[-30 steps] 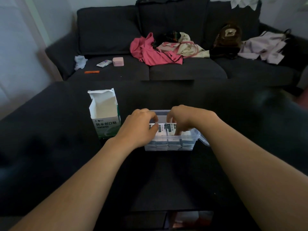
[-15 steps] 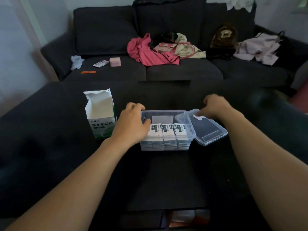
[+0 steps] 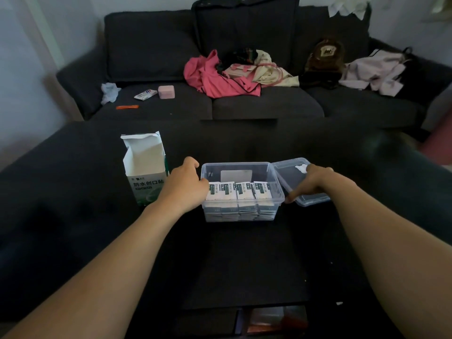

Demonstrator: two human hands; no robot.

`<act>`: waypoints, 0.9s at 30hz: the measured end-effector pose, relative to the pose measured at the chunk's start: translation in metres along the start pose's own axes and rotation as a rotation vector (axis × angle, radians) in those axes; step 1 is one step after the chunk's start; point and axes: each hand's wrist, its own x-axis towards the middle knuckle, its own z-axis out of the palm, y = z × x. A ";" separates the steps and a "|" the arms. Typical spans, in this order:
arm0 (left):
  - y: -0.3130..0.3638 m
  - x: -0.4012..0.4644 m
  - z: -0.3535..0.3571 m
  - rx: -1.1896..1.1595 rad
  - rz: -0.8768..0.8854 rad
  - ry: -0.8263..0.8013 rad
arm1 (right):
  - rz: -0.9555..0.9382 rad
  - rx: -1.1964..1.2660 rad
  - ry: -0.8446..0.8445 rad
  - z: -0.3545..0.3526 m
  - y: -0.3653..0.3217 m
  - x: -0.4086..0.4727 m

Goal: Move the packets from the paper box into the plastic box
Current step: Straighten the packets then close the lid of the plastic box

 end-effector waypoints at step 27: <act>0.000 -0.002 -0.012 -0.483 -0.215 -0.051 | -0.783 0.066 -0.283 -0.037 -0.052 -0.081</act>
